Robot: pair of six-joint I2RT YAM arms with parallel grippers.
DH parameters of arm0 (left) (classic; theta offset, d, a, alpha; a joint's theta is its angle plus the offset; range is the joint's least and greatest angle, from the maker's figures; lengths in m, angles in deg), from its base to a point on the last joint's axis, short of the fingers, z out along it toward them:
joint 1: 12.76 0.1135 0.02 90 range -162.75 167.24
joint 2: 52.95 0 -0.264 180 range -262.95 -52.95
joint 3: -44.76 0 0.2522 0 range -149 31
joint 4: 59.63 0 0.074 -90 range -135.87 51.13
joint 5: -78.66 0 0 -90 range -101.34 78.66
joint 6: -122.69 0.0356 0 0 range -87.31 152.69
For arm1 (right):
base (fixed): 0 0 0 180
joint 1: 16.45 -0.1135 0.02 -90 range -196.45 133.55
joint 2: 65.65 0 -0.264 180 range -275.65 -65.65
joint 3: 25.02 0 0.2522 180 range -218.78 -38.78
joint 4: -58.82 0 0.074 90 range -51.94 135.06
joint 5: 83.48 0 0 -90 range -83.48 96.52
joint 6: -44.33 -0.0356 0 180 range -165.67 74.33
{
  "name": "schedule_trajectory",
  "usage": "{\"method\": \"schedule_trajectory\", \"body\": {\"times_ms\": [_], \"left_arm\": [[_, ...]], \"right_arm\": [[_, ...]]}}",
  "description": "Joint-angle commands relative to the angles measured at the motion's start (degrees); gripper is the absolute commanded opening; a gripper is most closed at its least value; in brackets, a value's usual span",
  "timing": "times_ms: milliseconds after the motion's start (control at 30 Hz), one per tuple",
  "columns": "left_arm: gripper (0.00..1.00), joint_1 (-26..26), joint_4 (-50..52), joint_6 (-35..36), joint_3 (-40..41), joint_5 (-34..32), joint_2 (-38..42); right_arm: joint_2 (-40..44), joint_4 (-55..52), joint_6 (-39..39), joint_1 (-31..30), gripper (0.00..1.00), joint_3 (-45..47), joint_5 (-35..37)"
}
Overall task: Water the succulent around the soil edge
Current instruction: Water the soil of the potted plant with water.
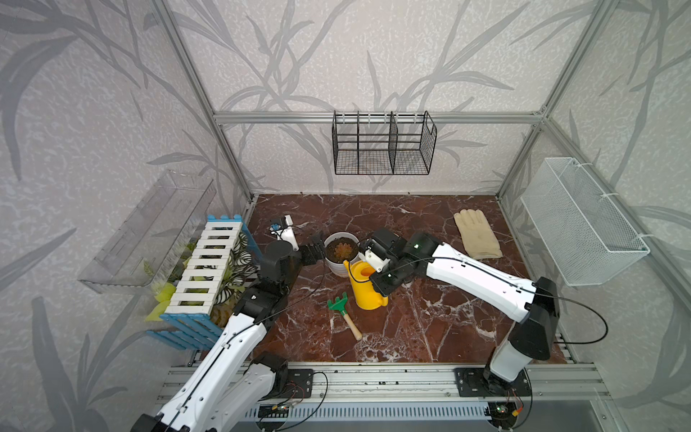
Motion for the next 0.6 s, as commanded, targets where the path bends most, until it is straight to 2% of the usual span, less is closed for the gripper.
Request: {"method": "schedule_trajectory", "body": {"times_ms": [0,267,467,567], "left_arm": [[1.00,0.48,-0.28,1.02,-1.23,0.65,0.06],[1.00,0.48,-4.14,1.38,0.53,6.48,0.51],[1.00,-0.42,-6.79,0.79,1.99,9.61,0.83],[1.00,-1.56,-8.43,-1.03,3.57,10.07,1.37]], "right_arm": [[3.68,1.09,-1.91,1.79,0.00,1.60,2.43],[8.74,6.72,-3.99,3.78,0.00,9.62,6.54],[19.08,23.52,-5.40,3.50,0.00,27.99,7.01],[21.87,28.44,-6.40,3.41,0.00,34.07,7.32]]}}
